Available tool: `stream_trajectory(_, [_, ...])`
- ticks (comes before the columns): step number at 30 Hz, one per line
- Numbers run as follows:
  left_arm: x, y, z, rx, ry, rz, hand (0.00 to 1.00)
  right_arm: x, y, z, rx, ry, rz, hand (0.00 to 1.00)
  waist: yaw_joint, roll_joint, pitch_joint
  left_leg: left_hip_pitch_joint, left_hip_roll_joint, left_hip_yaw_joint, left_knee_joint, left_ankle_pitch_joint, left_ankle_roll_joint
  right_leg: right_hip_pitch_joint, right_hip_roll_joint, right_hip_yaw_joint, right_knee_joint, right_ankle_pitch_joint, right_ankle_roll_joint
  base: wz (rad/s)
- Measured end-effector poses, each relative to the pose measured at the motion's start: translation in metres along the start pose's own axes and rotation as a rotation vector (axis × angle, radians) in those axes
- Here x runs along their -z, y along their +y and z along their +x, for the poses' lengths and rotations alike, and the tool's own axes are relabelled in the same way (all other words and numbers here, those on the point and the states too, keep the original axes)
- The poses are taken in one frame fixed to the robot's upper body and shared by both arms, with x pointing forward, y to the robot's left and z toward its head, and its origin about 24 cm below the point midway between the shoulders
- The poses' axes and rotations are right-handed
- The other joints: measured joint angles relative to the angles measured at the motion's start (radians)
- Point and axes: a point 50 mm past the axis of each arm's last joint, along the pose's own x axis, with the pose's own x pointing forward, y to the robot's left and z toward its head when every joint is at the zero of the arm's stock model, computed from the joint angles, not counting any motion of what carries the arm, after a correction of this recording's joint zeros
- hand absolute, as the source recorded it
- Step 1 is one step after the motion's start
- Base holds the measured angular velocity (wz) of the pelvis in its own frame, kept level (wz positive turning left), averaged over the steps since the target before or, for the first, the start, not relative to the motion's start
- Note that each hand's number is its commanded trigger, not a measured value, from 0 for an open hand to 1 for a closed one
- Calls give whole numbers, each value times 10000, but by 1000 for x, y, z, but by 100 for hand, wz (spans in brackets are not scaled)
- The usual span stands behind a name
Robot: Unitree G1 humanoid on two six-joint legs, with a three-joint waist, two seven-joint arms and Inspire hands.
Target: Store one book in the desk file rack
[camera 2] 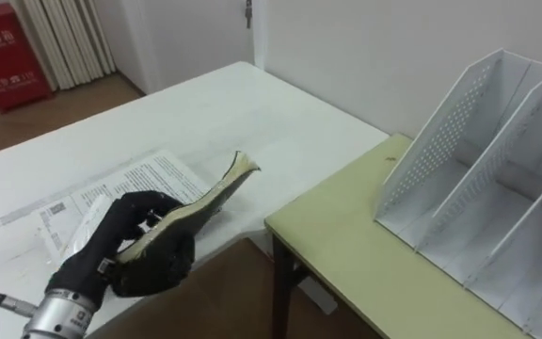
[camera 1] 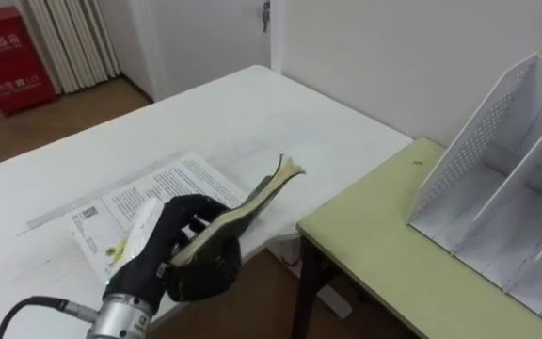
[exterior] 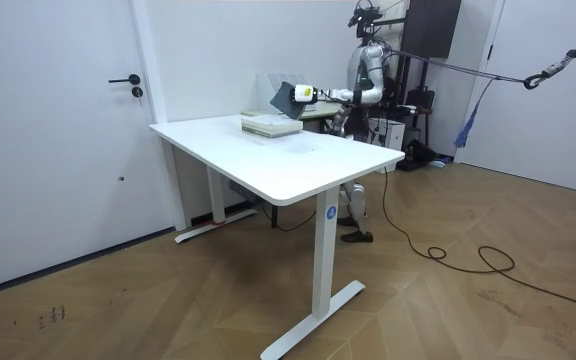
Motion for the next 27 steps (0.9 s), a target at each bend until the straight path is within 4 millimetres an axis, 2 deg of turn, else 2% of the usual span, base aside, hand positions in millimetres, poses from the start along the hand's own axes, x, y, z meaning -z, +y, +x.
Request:
stream_trajectory(7, [-9,-2,0,340,-803,-2614,100,-11,-3,-1,-140,-574,-581,0,-8,-9,12,-1,42,46,2,-1,-3,-121,82,294,7,61,-74,-14])
stream_trajectory(10, [-11,-2,0,591,-1020,-3996,100,-23,-8,-3,-178,-1035,-962,0,2,-16,13,6,40,77,5,-1,-3,-156,100,424,40,74,-77,-8])
stream_trajectory(13, [-12,-1,0,726,-1145,-5043,100,-29,-11,-4,-206,-1288,-1194,0,13,-77,41,5,35,150,22,-1,-4,-276,98,500,32,72,-75,-7])
stream_trajectory(17, [-14,-1,0,1098,-1455,-6628,100,-40,-16,-11,-262,-1869,-1702,0,49,-145,61,67,35,285,23,-1,-3,-311,113,694,114,75,-67,-14])
stream_trajectory(20, [-14,-2,-1,1531,-1641,-7916,100,-51,-26,-23,-53,-2522,-2164,0,128,-143,67,37,28,340,22,-1,-2,-472,75,742,367,70,-67,-18])
stream_trajectory(23, [-14,1,-1,1687,-1766,-9080,100,-81,-35,-39,118,-4177,-1483,0,187,-197,106,112,38,358,23,-1,-3,-592,109,966,546,54,-100,-24])
stream_trajectory(24, [-13,0,-1,1798,-1804,-9561,100,-100,-36,-48,129,-5189,-1044,0,202,-235,128,171,39,350,18,-1,-4,-580,120,991,559,30,-132,-14])
stream_trajectory(25, [-11,-1,-2,1968,-1835,-9964,100,-121,-32,-58,-34,-6333,-714,0,200,-261,139,208,46,347,16,-2,-5,-545,133,1037,542,26,-139,-8])
stream_trajectory(27, [-7,-5,-2,2322,-1796,-10149,100,-145,-24,-71,-656,-7853,23,0,205,-279,160,294,52,337,22,-4,-10,-430,138,1019,496,25,-140,2])
